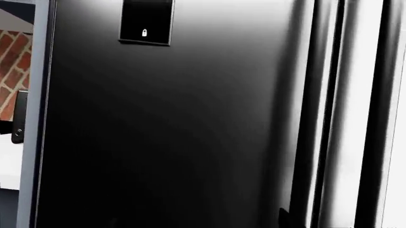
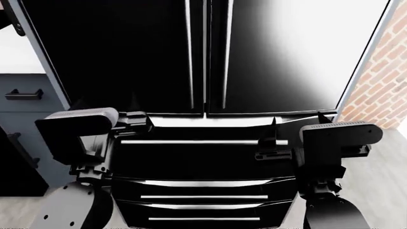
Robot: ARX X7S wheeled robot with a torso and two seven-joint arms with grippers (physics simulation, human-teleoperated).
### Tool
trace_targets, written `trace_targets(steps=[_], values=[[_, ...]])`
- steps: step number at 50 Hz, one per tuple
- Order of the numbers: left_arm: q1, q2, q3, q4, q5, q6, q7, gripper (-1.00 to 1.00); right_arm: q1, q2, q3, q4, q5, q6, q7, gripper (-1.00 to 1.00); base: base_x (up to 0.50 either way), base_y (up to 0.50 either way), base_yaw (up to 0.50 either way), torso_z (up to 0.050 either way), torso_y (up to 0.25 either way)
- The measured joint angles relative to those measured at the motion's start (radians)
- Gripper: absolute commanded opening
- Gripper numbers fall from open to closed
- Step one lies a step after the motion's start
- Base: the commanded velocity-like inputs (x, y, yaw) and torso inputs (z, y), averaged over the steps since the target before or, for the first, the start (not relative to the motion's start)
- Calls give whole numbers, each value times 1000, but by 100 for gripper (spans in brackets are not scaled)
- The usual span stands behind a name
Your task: Open the fridge doors
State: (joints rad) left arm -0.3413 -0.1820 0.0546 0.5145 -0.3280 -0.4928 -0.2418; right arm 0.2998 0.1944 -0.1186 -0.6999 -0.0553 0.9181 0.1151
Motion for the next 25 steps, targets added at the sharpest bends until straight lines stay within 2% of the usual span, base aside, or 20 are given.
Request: trace_targets(steps=[11, 25], values=[[6, -18, 1, 49, -40, -47, -4, 100, 4, 4, -2, -8, -1, 11, 11, 100, 0, 0, 0, 0, 0], [-78, 6, 10, 191, -195, -275, -67, 100, 20, -3, 11, 3, 5, 35, 26, 100, 0, 0, 0, 0, 0]])
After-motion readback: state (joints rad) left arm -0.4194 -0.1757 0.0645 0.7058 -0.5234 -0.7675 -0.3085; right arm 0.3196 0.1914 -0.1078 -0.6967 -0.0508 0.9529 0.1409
